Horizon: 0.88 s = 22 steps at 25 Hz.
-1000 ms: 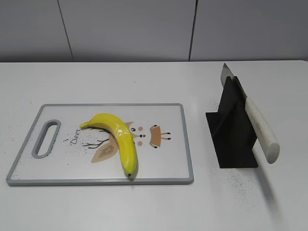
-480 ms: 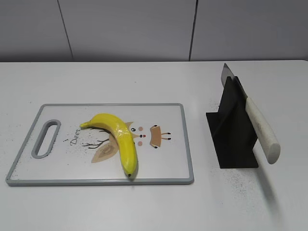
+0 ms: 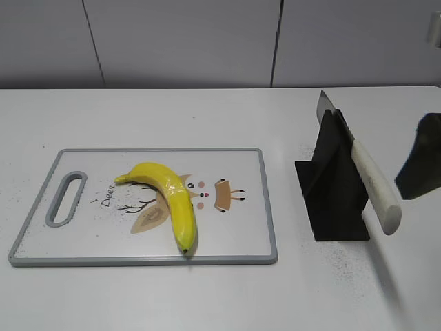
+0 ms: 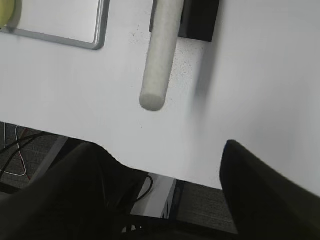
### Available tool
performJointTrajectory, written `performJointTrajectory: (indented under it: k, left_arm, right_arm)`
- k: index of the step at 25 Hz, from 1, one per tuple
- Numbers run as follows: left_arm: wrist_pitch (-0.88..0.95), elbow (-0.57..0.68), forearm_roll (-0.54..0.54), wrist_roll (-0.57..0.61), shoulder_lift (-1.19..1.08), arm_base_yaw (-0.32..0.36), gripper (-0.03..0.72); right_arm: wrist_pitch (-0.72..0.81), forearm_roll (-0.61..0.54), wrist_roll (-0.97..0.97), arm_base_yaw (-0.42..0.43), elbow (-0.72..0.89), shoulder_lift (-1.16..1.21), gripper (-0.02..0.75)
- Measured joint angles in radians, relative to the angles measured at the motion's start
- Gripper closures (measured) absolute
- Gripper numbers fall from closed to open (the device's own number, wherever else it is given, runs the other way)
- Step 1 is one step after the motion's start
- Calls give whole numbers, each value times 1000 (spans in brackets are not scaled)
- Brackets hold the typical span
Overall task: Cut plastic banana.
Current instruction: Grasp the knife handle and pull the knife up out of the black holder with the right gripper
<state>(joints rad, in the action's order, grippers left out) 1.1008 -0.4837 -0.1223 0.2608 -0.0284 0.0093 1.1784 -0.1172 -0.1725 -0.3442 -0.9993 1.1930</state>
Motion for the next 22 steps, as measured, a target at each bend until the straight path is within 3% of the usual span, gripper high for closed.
performJointTrajectory:
  k: [12,15,16,18,19,22]
  left_arm:
    - [0,0,0,0,0,0,176]
    - [0,0,0,0,0,0,176]
    - [0,0,0,0,0,0,176]
    - [0,0,0,0,0,0,176]
    - [0,0,0,0,0,0,176]
    - [0,0,-2,0,0,0,176]
  right_arm:
    - [-134,-11,0,0,0,331,181]
    - [-139,-11,0,0,0,373,272]
    - [-142,-11,0,0,0,380,335]
    - [-147,-13,0,0,0,383,539]
    - [-147,-13,-14,0,0,383,570]
    - [-148,-17,-20,0,0,383,568]
